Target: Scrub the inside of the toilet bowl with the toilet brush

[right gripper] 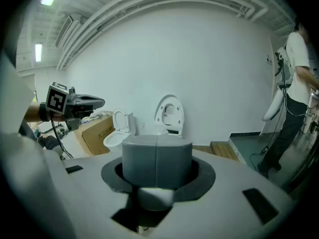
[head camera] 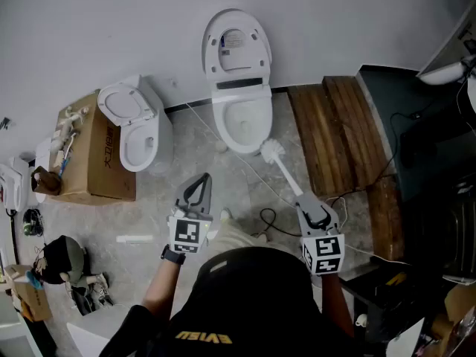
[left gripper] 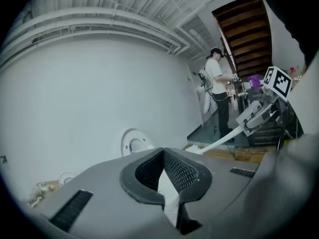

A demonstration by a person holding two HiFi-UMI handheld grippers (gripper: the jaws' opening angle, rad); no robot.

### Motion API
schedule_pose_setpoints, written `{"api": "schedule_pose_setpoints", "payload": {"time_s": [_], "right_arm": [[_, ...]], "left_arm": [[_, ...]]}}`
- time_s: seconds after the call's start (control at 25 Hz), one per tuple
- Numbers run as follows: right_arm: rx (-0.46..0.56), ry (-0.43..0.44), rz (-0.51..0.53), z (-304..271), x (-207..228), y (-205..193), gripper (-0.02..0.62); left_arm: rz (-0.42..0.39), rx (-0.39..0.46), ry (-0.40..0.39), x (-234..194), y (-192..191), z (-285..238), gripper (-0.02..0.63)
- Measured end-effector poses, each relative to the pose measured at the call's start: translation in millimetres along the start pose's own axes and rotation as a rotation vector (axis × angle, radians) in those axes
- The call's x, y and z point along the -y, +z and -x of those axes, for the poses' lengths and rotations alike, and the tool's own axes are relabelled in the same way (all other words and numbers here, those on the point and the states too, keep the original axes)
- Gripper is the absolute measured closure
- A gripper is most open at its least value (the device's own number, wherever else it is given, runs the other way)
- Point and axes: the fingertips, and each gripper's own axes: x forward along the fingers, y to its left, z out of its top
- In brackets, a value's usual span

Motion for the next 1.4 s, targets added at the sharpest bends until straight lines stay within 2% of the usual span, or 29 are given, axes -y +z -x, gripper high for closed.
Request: {"api": "schedule_pose_setpoints", "payload": {"time_s": [0.32, 0.52, 0.84, 1.08, 1.4], "right_arm": [[-0.003, 0.007, 0.002, 1.5, 8.2, -4.1, 0.437], [-0.011, 0.008, -0.038, -0.6, 10.3, -4.5, 0.437], [-0.082, 0.001, -0.058, -20.3, 25.2, -12.6, 0.437], [-0.127, -0.022, -0.067, -51.3, 24.1, 11.7, 0.437], [-0.155, -0.054, -0.013, -113.6, 9.4, 71.5, 0.437]], "left_arm": [[-0.012, -0.017, -0.009, 12.6, 0.4, -0.6, 0.587], [0.001, -0.054, -0.002, 11.9, -8.3, 5.5, 0.586], [0.015, -0.122, -0.013, 9.1, -27.7, 2.2, 0.586], [0.015, -0.139, -0.033, -25.6, -38.8, -27.6, 0.587], [0.076, -0.070, -0.047, -101.7, -35.3, -85.2, 0.587]]}}
